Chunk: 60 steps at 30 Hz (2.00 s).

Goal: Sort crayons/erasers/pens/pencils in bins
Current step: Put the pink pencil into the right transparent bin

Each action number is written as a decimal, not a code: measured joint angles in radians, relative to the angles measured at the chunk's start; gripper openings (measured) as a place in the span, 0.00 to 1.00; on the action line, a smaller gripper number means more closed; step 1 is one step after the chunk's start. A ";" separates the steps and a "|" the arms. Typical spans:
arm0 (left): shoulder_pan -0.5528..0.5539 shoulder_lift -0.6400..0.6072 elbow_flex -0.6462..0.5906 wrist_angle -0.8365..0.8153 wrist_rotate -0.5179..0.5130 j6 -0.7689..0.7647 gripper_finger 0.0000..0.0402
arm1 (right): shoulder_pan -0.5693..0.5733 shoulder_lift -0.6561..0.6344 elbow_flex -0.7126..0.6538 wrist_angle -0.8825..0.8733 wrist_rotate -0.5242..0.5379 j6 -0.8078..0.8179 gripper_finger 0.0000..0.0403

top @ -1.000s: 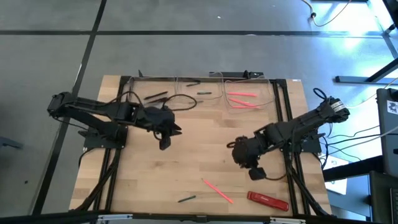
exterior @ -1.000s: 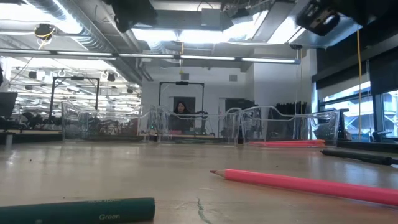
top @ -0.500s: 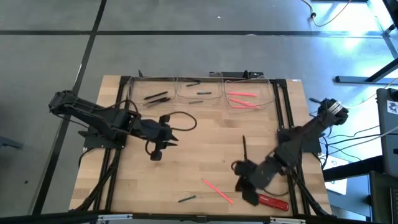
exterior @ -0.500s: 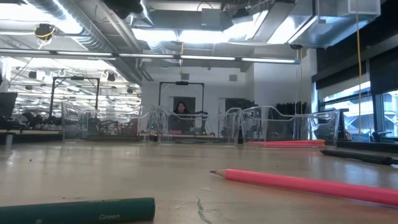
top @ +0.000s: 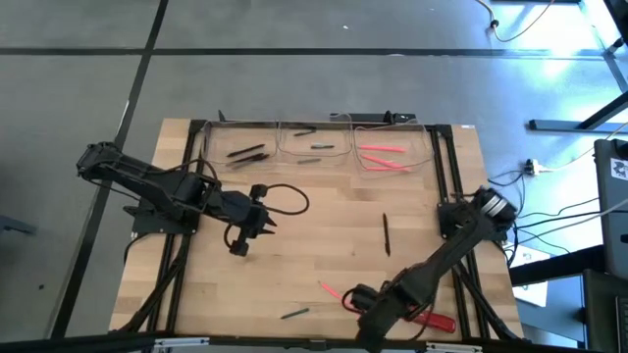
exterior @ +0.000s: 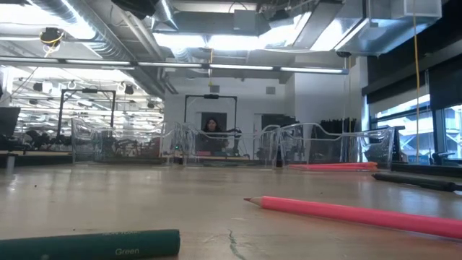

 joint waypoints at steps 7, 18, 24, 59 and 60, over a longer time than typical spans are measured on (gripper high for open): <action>0.006 0.000 0.000 0.007 0.000 -0.009 0.19 | -0.017 0.128 0.211 -0.247 -0.037 -0.009 0.14; 0.006 0.000 0.000 0.009 0.000 -0.006 0.19 | -0.016 0.140 0.203 -0.204 -0.011 -0.021 0.22; 0.006 0.000 0.000 0.008 0.000 -0.008 0.19 | -0.016 0.140 0.203 -0.204 0.122 -0.085 0.36; 0.006 0.000 0.000 -0.003 0.000 -0.012 0.19 | 0.036 0.350 0.202 -0.192 0.130 -0.161 0.38; 0.006 0.000 0.000 -0.003 0.000 -0.012 0.19 | 0.036 0.350 0.202 -0.192 0.130 -0.161 0.38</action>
